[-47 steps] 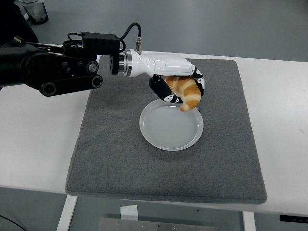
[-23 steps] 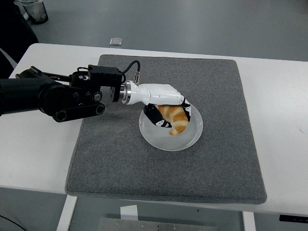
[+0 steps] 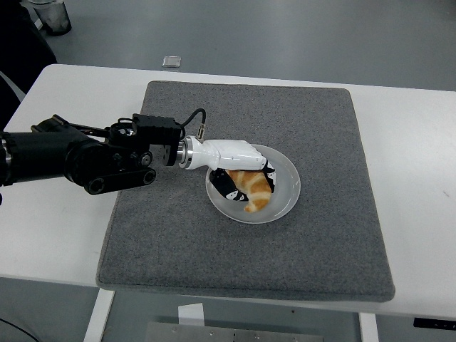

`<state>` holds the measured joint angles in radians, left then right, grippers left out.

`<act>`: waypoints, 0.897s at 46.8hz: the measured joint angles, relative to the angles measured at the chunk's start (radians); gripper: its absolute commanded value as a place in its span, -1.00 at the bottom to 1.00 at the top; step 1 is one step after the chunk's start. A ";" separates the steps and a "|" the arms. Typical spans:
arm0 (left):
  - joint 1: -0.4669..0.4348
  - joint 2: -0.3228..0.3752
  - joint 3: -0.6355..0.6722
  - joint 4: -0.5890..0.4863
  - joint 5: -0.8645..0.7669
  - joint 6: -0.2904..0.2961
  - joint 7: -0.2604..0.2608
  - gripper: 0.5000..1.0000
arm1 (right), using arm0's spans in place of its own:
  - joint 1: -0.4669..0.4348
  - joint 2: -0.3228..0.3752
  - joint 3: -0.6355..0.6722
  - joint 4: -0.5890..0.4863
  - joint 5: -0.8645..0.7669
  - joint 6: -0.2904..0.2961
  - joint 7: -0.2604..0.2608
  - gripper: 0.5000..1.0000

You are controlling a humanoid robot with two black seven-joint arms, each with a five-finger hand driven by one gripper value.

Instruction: Place the bread on the plate

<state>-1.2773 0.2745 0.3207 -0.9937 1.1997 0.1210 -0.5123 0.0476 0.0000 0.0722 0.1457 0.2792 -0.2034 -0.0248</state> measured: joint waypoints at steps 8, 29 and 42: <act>0.009 -0.005 0.001 0.014 0.004 0.002 0.000 -1.00 | 0.000 0.000 0.000 0.000 0.000 0.000 0.000 0.81; 0.012 -0.005 0.001 0.024 0.004 0.005 0.001 -1.00 | 0.000 0.000 0.000 0.000 0.000 0.000 0.000 0.82; 0.015 -0.005 0.001 0.024 0.004 0.020 0.002 -1.00 | 0.000 0.000 0.000 0.000 0.000 0.000 0.000 0.81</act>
<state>-1.2624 0.2699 0.3221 -0.9693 1.2042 0.1407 -0.5105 0.0476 0.0000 0.0725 0.1457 0.2792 -0.2037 -0.0246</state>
